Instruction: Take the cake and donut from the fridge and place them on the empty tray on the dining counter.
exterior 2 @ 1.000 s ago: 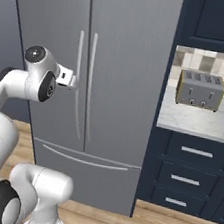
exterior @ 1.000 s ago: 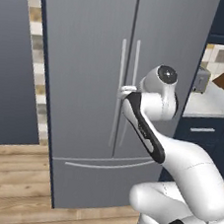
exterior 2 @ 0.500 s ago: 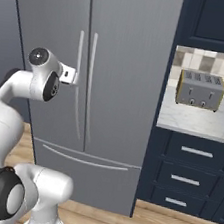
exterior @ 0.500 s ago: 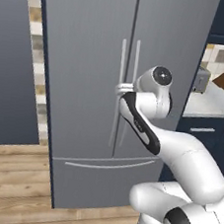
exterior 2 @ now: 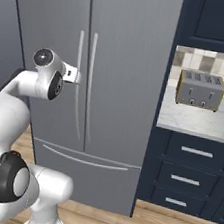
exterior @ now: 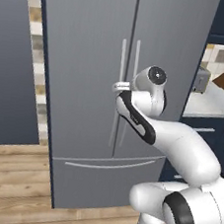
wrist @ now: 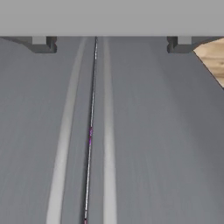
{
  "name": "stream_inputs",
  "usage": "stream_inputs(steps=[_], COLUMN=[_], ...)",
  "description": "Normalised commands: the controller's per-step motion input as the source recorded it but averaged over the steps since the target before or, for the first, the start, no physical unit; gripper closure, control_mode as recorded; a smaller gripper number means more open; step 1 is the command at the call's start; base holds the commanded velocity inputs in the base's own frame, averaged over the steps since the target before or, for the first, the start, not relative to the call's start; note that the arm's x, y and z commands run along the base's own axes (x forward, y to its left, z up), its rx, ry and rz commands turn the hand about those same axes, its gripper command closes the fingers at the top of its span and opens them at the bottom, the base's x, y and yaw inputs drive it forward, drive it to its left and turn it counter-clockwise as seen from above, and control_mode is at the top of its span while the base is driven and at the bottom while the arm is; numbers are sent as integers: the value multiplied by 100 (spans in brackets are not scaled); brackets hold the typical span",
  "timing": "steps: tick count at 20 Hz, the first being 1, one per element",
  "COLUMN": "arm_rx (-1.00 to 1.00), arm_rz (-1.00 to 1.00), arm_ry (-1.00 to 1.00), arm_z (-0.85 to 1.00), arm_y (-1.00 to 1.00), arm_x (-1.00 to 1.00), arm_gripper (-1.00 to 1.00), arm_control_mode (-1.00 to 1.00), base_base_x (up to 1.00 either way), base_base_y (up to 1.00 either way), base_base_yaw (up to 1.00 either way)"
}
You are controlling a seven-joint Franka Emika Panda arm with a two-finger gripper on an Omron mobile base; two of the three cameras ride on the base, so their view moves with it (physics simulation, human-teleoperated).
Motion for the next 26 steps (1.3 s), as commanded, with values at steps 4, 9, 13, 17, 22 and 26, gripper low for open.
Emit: stream_inputs(steps=[4,9,13,17,22,26], arm_rx=[-1,0,0,0,0,0], arm_rz=[2,0,0,0,0,0], arm_ry=[-4,-1,0,-1,-6,-5], arm_z=[-18,-12,-10,-11,-18,-19], arm_y=[0,0,0,0,7,6], arm_x=[29,37,41,40,41,44], arm_gripper=[-100,-100,-100,-100,-100,-100], arm_control_mode=[-100,-100,-100,-100,-100,-100], base_base_x=[0,0,0,0,0,0], base_base_y=[0,0,0,0,0,0], base_base_yaw=[0,0,0,0,0,0])
